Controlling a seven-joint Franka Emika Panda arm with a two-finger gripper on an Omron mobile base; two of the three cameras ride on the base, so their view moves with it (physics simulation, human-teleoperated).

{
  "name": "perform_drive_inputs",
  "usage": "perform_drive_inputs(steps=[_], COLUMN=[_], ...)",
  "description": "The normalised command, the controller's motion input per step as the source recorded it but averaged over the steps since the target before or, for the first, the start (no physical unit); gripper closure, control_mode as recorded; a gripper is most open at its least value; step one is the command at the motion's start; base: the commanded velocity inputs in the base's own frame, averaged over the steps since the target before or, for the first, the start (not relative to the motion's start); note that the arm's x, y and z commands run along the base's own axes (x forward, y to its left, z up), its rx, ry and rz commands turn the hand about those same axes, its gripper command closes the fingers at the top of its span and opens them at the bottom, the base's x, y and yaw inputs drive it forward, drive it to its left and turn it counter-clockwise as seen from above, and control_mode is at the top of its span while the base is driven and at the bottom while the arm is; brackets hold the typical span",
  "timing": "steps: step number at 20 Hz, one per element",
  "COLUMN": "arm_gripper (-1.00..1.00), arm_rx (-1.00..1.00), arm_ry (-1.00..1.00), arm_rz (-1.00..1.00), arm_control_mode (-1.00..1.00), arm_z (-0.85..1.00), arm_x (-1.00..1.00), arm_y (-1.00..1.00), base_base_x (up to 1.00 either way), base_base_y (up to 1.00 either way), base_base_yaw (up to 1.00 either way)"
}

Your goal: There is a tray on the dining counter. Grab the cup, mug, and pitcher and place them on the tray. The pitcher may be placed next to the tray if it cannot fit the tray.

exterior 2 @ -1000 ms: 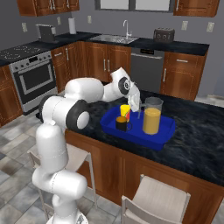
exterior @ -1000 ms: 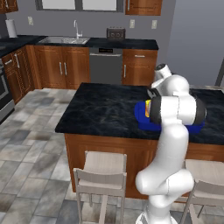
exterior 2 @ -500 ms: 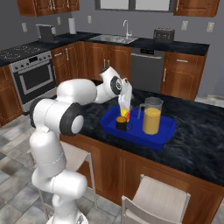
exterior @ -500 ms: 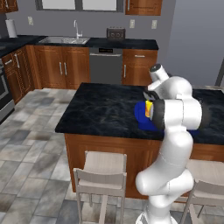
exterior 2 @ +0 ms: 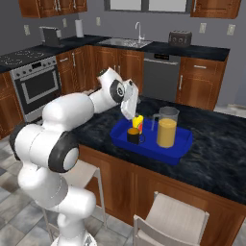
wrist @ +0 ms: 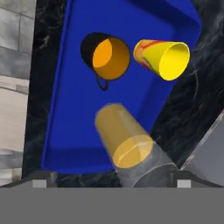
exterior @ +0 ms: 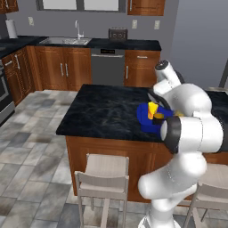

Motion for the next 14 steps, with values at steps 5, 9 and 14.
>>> perform_drive_inputs(steps=[5, 9, 14], arm_gripper=[-1.00, -1.00, -1.00], arm_rx=[0.02, 0.07, 0.08], arm_ry=[0.10, 0.16, 0.17], arm_rz=[0.00, 0.00, 0.00], arm_control_mode=[-1.00, -1.00, -1.00], arm_z=[0.17, 0.18, 0.13], arm_x=[-0.97, -1.00, -1.00], arm_y=[0.18, 0.18, 0.18], base_base_x=[0.00, 0.00, 0.00], base_base_y=[0.00, 0.00, 0.00], base_base_yaw=[0.00, 0.00, 0.00])
